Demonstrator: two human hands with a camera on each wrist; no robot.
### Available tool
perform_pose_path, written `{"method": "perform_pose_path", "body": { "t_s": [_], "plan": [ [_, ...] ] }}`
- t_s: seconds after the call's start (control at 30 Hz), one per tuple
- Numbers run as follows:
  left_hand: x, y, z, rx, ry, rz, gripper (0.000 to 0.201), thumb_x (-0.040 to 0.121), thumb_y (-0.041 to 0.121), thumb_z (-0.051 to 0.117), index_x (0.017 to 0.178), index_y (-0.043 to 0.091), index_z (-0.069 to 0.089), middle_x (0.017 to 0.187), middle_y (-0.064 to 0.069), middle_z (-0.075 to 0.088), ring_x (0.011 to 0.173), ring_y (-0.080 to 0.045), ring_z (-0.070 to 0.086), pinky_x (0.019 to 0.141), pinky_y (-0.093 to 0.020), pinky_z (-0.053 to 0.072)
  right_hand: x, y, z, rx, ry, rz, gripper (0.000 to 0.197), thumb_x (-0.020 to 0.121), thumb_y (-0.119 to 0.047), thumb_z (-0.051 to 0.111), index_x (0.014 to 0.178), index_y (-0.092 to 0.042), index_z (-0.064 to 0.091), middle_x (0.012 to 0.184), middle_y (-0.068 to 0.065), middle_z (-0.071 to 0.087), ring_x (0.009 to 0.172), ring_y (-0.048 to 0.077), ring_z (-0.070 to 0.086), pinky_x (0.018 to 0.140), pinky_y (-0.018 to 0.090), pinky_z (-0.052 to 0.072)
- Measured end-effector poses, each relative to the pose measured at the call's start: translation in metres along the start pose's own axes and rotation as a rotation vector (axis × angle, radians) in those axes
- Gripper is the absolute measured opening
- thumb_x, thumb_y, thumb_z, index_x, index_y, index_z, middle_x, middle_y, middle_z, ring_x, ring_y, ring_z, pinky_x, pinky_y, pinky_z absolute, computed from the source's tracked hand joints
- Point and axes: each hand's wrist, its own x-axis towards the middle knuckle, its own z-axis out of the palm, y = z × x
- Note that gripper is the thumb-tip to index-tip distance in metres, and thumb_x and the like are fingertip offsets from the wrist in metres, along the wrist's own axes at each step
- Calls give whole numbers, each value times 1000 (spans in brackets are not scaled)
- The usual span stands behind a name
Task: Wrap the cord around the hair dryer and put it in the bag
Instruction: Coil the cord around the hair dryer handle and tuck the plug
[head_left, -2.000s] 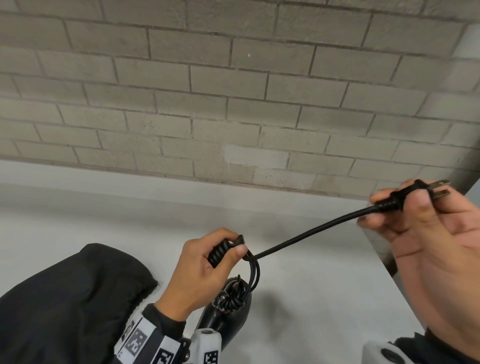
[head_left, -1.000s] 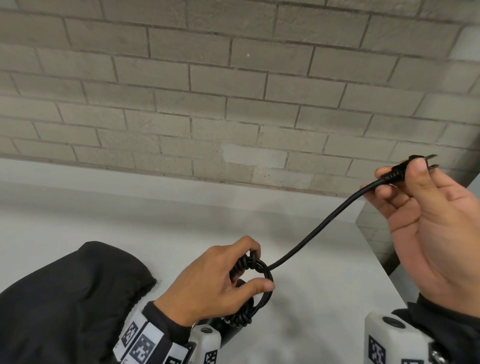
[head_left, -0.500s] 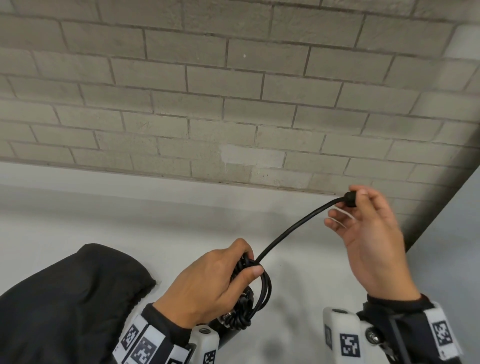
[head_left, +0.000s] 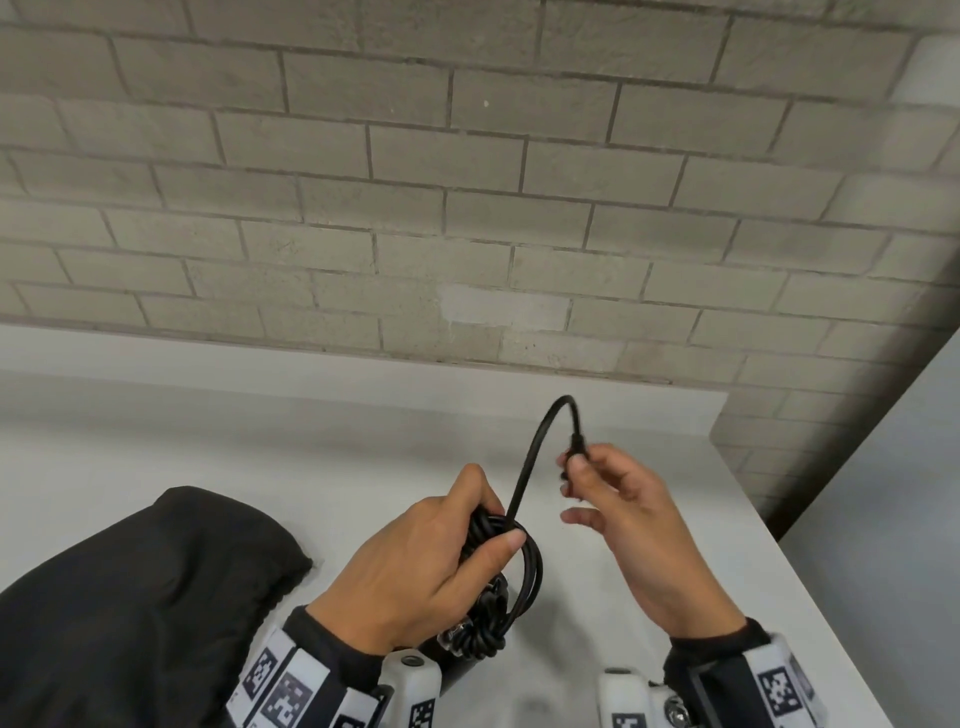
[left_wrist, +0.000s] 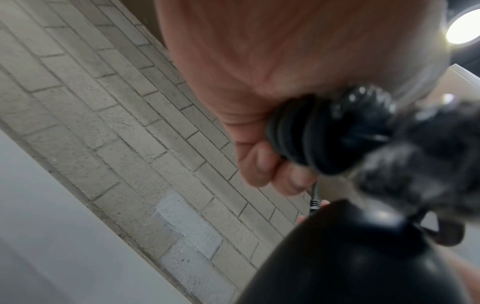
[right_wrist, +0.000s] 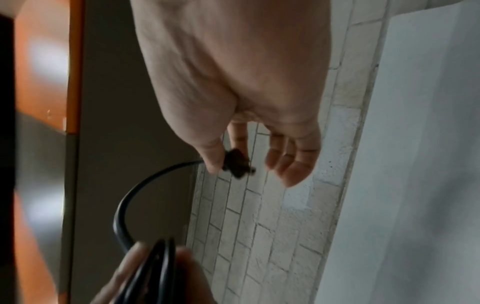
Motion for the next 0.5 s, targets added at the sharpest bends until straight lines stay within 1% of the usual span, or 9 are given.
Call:
{"method": "perform_pose_path", "body": {
  "t_s": [0.07, 0.13, 0.2, 0.23, 0.27, 0.3, 0.33, 0.4, 0.5],
  "plan": [
    [0, 0, 1, -19, 8, 6, 25, 94, 59, 40, 93, 35, 37, 62, 14, 53, 53, -11, 48, 51, -30, 39, -6, 4, 7, -118, -78, 33, 17, 88, -29, 66, 87, -16, 76, 86, -4, 73, 79, 16, 60, 75, 32, 50],
    [1, 1, 1, -37, 16, 10, 27, 95, 58, 43, 95, 31, 39, 63, 13, 55, 53, -11, 49, 50, -28, 39, -13, 6, 15, -61, -173, 106, 19, 93, -18, 61, 89, -7, 76, 76, -3, 71, 72, 14, 59, 74, 29, 49],
    [2, 1, 3, -63, 15, 9, 26, 97, 53, 47, 97, 28, 41, 67, 22, 60, 55, -5, 54, 51, -19, 38, -19, 7, 22, 45, -251, 187, 22, 96, -13, 56, 95, 2, 72, 75, 5, 70, 72, 13, 61, 74, 25, 51],
    [2, 1, 3, -77, 9, 5, 26, 97, 51, 48, 98, 26, 42, 71, 24, 64, 59, -3, 58, 54, -17, 41, -21, 7, 26, 89, -275, 212, 21, 96, -13, 56, 102, 1, 71, 84, 13, 72, 76, 17, 63, 77, 28, 53],
    [1, 0, 3, -88, 6, 0, 26, 97, 51, 48, 100, 26, 43, 74, 21, 67, 63, -3, 62, 56, -19, 45, -23, 7, 29, 127, -287, 232, 21, 95, -13, 58, 111, -6, 69, 95, 21, 73, 82, 24, 65, 82, 33, 54],
    [1, -2, 3, -91, 9, -4, 27, 97, 53, 47, 100, 26, 43, 77, 17, 69, 66, -4, 65, 57, -23, 49, -25, 6, 32, 166, -285, 252, 25, 94, -11, 60, 119, -15, 66, 102, 25, 72, 85, 28, 66, 86, 38, 54],
    [0, -3, 3, -88, 18, -8, 27, 96, 54, 45, 101, 27, 42, 77, 15, 69, 66, -6, 65, 58, -26, 50, -26, 7, 33, 194, -274, 267, 31, 93, -9, 61, 122, -21, 63, 103, 25, 72, 86, 29, 67, 86, 39, 53],
    [-1, -6, 2, -83, 38, -16, 27, 95, 56, 44, 101, 30, 42, 75, 14, 67, 64, -7, 63, 57, -26, 50, -28, 8, 34, 196, -255, 279, 31, 92, -6, 62, 119, -20, 64, 98, 23, 73, 83, 28, 68, 82, 36, 52],
    [-1, -11, 2, -61, 53, -28, 27, 93, 59, 43, 100, 34, 40, 72, 12, 64, 62, -9, 60, 55, -25, 48, -32, 7, 37, 211, -244, 297, 17, 90, -6, 61, 105, -6, 69, 86, 20, 72, 77, 25, 65, 80, 35, 49]
  ]
}}
